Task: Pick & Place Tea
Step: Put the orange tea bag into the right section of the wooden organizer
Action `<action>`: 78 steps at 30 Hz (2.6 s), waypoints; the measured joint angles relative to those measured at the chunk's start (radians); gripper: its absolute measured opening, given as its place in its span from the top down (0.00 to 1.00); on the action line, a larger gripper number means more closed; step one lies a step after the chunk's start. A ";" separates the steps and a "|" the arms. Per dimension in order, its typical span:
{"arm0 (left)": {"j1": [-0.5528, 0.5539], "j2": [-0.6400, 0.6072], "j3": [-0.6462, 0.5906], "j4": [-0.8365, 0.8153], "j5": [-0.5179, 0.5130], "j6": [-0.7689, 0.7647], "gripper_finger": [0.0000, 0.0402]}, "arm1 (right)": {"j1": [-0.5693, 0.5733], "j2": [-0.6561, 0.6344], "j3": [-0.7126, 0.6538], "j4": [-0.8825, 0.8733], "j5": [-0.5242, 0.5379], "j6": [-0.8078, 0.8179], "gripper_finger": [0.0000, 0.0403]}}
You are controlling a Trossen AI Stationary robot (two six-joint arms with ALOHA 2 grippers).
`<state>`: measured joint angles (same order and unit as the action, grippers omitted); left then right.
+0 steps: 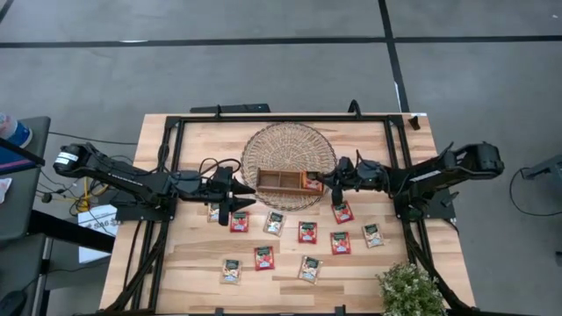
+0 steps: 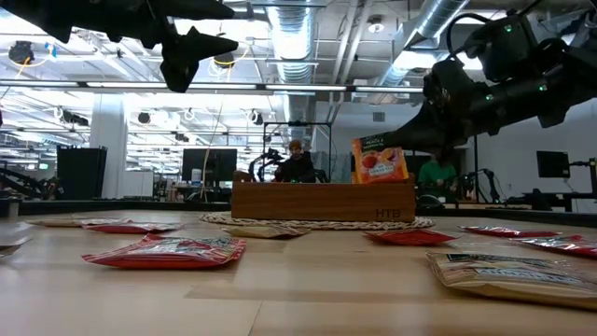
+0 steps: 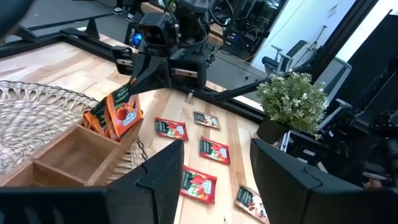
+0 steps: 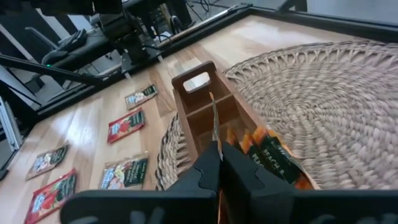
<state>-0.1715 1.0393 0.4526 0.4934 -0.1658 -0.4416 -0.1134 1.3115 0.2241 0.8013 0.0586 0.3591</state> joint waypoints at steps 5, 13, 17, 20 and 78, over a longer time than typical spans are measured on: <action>0.000 0.000 0.000 0.000 0.000 -0.002 0.56 | -0.040 -0.003 0.000 0.001 -0.001 -0.027 1.00; 0.000 0.000 0.000 0.000 0.004 -0.019 0.56 | -0.060 0.006 0.000 0.000 -0.034 -0.050 1.00; 0.000 0.000 0.000 0.000 0.004 -0.020 0.56 | -0.050 0.006 0.000 0.000 -0.035 -0.052 1.00; 0.000 0.000 0.000 0.001 0.004 -0.020 0.56 | -0.040 0.006 0.000 -0.001 -0.034 -0.053 1.00; 0.000 0.000 0.000 0.003 0.035 -0.043 0.56 | -0.029 0.023 0.000 0.018 -0.061 -0.044 0.75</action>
<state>-0.1715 1.0397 0.4530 0.4960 -0.1307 -0.4848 -0.1425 1.3344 0.2245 0.8194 -0.0029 0.3150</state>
